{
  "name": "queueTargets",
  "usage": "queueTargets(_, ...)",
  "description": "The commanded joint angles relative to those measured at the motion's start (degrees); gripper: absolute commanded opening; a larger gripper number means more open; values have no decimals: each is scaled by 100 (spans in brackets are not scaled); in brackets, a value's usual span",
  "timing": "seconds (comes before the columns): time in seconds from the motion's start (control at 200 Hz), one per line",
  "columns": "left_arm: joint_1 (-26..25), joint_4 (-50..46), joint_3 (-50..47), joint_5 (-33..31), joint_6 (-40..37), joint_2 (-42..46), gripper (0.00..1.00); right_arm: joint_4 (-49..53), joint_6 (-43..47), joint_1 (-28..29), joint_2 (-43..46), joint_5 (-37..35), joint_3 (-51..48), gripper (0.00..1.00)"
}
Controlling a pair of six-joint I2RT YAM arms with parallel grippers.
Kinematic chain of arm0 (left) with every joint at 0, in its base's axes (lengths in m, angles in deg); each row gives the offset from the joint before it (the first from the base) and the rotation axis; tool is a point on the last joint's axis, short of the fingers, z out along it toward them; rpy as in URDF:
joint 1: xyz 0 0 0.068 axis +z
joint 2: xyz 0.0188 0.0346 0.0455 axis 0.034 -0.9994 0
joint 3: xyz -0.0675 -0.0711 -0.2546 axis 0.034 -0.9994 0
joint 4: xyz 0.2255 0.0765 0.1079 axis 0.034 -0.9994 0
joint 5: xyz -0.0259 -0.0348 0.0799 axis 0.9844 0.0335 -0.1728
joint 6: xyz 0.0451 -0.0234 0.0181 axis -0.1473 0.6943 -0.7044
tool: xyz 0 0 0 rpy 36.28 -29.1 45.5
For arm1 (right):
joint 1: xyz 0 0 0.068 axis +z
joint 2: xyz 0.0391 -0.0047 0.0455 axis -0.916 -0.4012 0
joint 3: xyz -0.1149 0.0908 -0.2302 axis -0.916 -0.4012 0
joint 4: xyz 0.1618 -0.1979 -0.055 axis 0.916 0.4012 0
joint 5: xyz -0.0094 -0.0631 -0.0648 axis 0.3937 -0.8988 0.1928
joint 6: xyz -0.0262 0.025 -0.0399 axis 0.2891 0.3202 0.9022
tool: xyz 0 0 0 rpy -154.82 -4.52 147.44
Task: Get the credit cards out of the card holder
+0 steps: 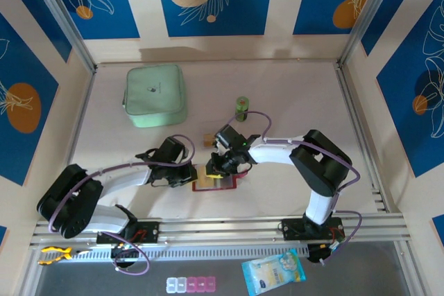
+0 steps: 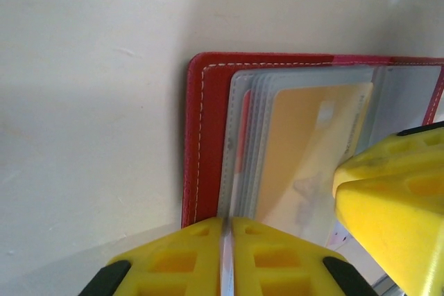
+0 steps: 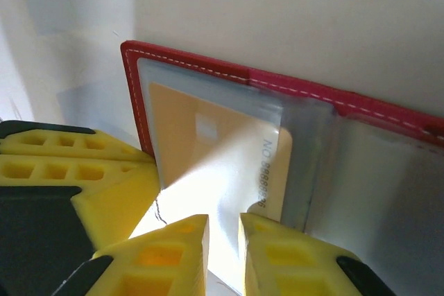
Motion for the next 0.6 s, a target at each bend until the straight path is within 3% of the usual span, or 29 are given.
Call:
queueTargets(0.0,41,-342,250,-177,-53,322,11,35,-51,-28,5,94,-91,20)
queueTargets(0.595,26,-151,270,183,-204,-496,14,201,-15,-134,407,-168,-236,22)
